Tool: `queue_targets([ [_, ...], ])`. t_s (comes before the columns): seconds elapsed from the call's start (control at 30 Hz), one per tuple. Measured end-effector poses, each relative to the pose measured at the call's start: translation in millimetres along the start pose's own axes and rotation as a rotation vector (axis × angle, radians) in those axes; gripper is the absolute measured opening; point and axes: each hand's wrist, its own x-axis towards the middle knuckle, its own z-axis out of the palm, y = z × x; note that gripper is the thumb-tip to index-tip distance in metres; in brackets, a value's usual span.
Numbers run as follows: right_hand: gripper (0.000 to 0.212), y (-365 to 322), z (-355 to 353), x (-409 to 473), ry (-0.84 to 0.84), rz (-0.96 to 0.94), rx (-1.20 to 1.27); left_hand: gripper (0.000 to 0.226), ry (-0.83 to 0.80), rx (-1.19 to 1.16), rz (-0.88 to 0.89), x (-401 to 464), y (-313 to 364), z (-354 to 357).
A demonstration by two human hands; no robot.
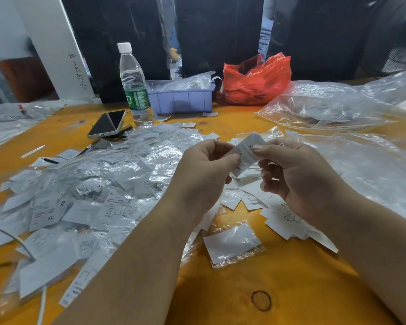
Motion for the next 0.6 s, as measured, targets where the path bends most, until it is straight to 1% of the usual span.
queue_targets([
  [0.1,0.004,-0.1,-1.9,1.3,0.004,-0.024,-0.022,0.011,-0.013,0.031,-0.002,0.1,0.9,0.4],
  [0.13,0.005,0.1,-2.2,1.9,-0.006,-0.026,-0.025,0.013,-0.011,0.046,-0.004,0.1,0.9,0.7],
  [0.27,0.024,1.2,-1.9,2.7,-0.044,-0.021,-0.014,0.020,0.026,0.099,-0.002,-0.6,0.1,2.8],
  [0.4,0.021,1.7,-2.0,2.7,-0.060,-0.036,-0.031,0.021,0.065,0.175,-0.004,0.6,-1.1,1.8],
  [0.47,0.030,0.0,-2.4,2.3,-0.065,-0.042,-0.061,0.020,0.069,0.221,0.032,-0.1,-0.8,1.6],
  [0.57,0.050,-2.7,-3.2,1.1,-0.091,-0.029,-0.094,0.018,0.054,0.328,0.107,-2.7,-1.2,4.5],
  [0.6,0.053,-3.4,-3.5,0.9,-0.097,-0.028,-0.099,0.016,0.048,0.332,0.120,-3.6,-1.5,5.8],
])
